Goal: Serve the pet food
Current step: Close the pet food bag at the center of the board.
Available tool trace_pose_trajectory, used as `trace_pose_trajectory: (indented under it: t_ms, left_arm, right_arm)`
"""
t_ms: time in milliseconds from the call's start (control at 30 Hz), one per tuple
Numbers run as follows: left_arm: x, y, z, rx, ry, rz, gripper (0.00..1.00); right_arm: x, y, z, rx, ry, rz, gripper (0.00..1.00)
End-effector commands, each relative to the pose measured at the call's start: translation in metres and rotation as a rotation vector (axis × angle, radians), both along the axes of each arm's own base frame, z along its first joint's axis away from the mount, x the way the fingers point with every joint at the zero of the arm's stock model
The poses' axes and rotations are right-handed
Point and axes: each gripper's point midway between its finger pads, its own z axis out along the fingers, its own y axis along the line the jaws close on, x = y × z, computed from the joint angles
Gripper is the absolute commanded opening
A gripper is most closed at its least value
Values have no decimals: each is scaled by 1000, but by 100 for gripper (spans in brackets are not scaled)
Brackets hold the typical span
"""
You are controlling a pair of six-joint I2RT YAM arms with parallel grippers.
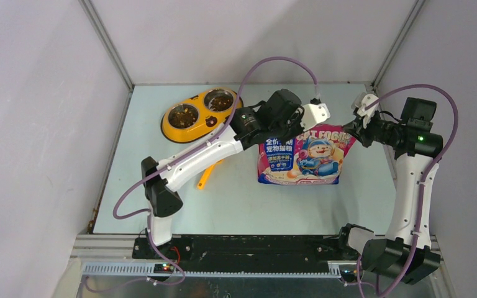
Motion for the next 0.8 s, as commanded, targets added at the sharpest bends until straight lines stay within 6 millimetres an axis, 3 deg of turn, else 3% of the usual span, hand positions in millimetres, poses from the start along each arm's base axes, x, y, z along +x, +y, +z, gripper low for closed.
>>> trace_pose_trajectory:
  t_ms: [0,67,100,133,233,267,300,367,400,433,500,567,600,633,700,733,767]
  left_arm:
    - [32,69,27,75,-89,179,16]
    - [34,72,28,77,-90,184,20]
    - [34,73,27,80,-90,185,16]
    - [35,76,27,82,-89,188,4]
    - [34,81,28,82,-89,187,0]
    - [35,82,28,86,-90,188,0]
    - [35,84,28,90,-90,191,11]
    - [37,88,27,94,-87,201,22]
    - [38,89,26,96,-85,201,20]
    - [38,91,25,101,-81,201,6]
    - [37,95,24,103,-77,201,1]
    - [38,97,23,106,-82,204,0]
    - [39,98,23,108,-85,209,5]
    - [40,100,23,109,-83,214,17]
    - [42,104,24,108,-81,222,24]
    - [41,105,22,112,-77,220,23]
    - [42,108,23,112,-76,222,11]
  right_arm:
    - [8,-21,17,-72,-89,-79,0]
    - [8,-22,17,-71,-89,-80,0]
    - [8,-21,18,-71,-91,-79,0]
    - [8,-22,18,-71,-91,-80,0]
    - [8,-22,18,-72,-93,-81,0]
    - [8,-22,18,-72,-92,-82,0]
    - [8,-23,18,-72,-92,-82,0]
    - [8,-23,18,-74,-94,-83,0]
    - [8,-23,18,-73,-93,-84,0]
    - [8,-23,18,-74,-93,-85,0]
    - [8,-24,18,-75,-94,-85,0]
    - [8,-23,17,-74,-92,-84,0]
    - [8,-24,18,-75,-94,-85,0]
    - [8,-24,18,-75,-93,-86,0]
    - [8,-24,18,-77,-94,-88,0]
    - [8,-25,18,-77,-94,-89,0]
    - [8,-25,18,-78,-95,-90,0]
